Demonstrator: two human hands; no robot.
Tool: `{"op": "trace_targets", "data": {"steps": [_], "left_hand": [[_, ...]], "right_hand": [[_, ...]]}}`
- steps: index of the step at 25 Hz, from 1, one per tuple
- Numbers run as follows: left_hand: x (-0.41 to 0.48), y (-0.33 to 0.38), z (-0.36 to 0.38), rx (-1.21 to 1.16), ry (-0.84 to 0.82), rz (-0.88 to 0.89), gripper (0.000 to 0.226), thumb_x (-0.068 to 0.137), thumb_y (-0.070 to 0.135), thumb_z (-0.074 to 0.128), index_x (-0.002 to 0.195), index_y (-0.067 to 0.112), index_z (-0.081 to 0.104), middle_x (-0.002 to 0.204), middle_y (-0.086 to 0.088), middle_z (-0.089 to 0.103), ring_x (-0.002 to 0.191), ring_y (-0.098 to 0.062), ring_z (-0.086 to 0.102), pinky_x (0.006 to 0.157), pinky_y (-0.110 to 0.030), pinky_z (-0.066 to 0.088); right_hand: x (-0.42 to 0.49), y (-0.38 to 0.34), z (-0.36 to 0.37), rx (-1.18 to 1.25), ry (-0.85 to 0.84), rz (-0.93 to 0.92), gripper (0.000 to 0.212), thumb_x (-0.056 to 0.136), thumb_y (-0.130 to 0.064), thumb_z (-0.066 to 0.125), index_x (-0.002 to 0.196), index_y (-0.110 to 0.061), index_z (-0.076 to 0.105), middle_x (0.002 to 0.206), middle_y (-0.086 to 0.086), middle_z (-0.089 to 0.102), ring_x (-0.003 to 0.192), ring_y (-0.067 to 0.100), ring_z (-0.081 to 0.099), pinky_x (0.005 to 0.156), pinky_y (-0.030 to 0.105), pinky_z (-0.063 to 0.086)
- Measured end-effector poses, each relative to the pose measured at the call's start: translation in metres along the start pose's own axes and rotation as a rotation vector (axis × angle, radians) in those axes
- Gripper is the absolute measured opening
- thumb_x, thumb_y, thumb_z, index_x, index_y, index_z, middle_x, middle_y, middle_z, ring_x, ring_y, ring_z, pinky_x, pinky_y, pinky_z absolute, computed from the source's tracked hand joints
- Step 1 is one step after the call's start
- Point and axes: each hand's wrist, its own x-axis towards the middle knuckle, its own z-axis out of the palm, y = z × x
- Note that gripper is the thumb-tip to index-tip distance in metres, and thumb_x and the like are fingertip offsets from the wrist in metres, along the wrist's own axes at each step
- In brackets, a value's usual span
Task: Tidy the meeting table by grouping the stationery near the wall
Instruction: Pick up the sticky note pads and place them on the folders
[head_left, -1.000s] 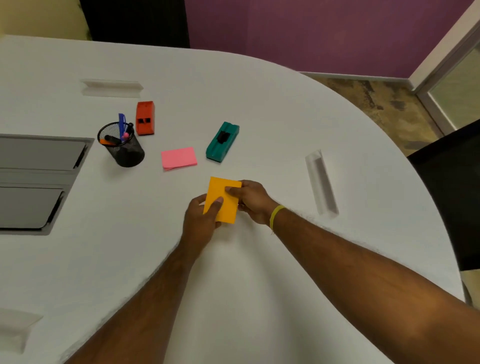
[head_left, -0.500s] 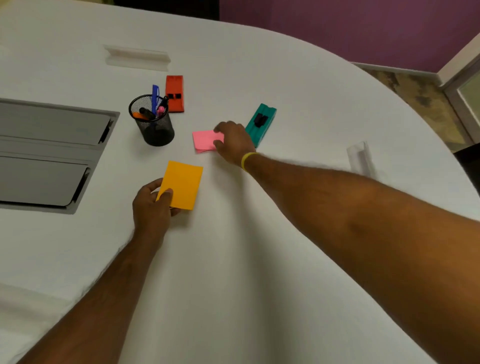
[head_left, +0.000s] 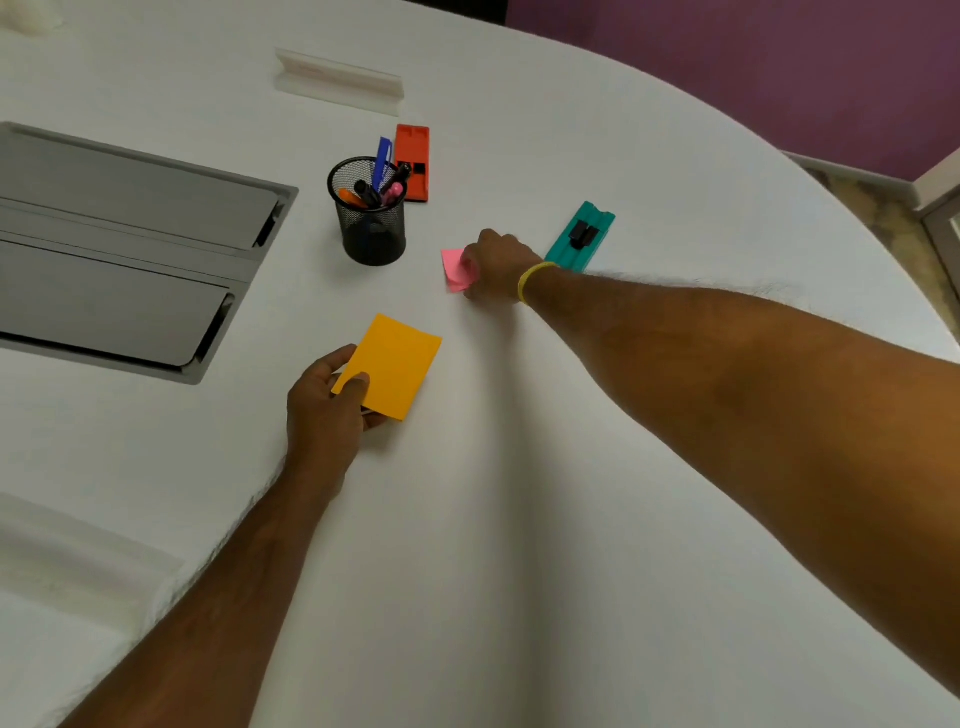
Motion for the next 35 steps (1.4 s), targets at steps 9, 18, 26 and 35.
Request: {"op": "trace_targets", "data": {"steps": [9, 18, 26, 35], "left_hand": [[-0.007, -0.012, 0.004, 0.032, -0.038, -0.052, 0.039, 0.096, 0.001, 0.052, 0.134, 0.008, 0.052, 0.122, -0.010, 0.052, 0.105, -0.033, 0.057, 0.064, -0.033, 0.052], [-0.060, 0.019, -0.009, -0.249, -0.044, -0.222, 0.028, 0.092, 0.003, 0.053, 0.117, 0.008, 0.063, 0.095, -0.014, 0.065, 0.072, -0.023, 0.060, 0.047, -0.022, 0.051], [-0.148, 0.051, -0.059, -0.281, -0.112, -0.201, 0.037, 0.101, 0.040, 0.041, 0.107, 0.015, 0.067, 0.098, -0.012, 0.070, 0.085, -0.029, 0.066, 0.066, -0.037, 0.054], [-0.256, 0.062, -0.126, 0.078, -0.074, -0.010, 0.015, 0.097, 0.017, 0.053, 0.110, 0.018, 0.062, 0.115, -0.014, 0.063, 0.103, -0.033, 0.060, 0.067, -0.035, 0.054]], "right_hand": [[-0.064, -0.008, 0.020, 0.032, 0.395, -0.113, 0.025, 0.094, -0.017, 0.049, 0.109, -0.012, 0.069, 0.098, 0.009, 0.065, 0.089, 0.032, 0.063, 0.072, 0.043, 0.052], [-0.214, -0.095, 0.051, 0.258, 0.711, -0.432, 0.026, 0.091, -0.009, 0.059, 0.114, -0.012, 0.071, 0.113, 0.015, 0.066, 0.101, 0.034, 0.059, 0.091, 0.043, 0.044], [-0.310, -0.135, 0.015, 0.311, 0.505, -0.477, 0.035, 0.095, -0.010, 0.052, 0.125, -0.023, 0.065, 0.138, 0.005, 0.057, 0.134, 0.030, 0.045, 0.107, 0.055, 0.038], [-0.446, -0.197, -0.023, 0.874, 0.428, -0.094, 0.045, 0.095, -0.036, 0.055, 0.137, -0.024, 0.044, 0.128, -0.008, 0.050, 0.118, 0.007, 0.049, 0.102, 0.028, 0.042]]}}
